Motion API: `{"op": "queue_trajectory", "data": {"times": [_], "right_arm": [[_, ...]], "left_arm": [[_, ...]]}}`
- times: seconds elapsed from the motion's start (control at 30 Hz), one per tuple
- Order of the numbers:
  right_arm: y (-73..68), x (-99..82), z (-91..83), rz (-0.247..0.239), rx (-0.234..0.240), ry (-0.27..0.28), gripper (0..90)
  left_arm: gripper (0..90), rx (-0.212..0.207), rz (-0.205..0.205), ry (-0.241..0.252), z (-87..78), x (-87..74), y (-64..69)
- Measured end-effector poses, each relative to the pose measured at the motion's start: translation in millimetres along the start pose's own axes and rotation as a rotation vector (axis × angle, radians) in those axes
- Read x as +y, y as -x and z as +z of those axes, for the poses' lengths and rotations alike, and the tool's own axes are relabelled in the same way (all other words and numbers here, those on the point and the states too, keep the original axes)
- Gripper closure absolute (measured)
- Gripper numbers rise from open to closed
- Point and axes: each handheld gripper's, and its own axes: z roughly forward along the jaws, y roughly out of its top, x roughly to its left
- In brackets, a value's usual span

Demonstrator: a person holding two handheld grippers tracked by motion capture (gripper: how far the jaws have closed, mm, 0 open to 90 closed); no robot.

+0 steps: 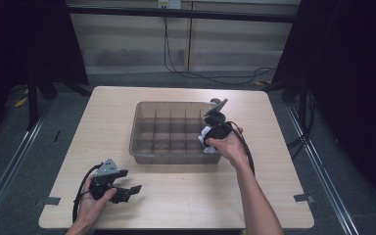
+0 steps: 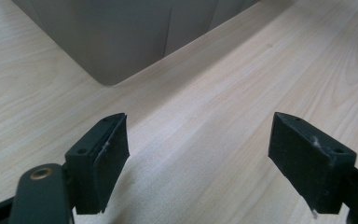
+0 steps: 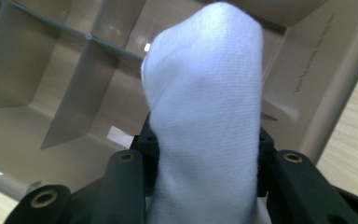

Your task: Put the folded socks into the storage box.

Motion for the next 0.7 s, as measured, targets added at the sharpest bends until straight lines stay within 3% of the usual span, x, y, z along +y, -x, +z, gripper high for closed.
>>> {"op": "queue_trajectory", "data": {"times": [0.4,0.53,0.7], "right_arm": [[-7.3,4.3,11.2,0.019,-0.083,-0.094,61.0],[-11.6,6.4,16.7,-0.001,-0.123,-0.131,61.0],[-13.3,8.6,19.8,-0.012,-0.139,-0.154,60.6]], "left_arm": [[20.4,0.0,-0.003,-0.002,1.0,0.2,-0.1],[20.5,0.0,0.004,-0.006,1.4,-0.2,1.3],[20.5,0.001,0.002,-0.007,0.0,-0.6,1.3]]}}
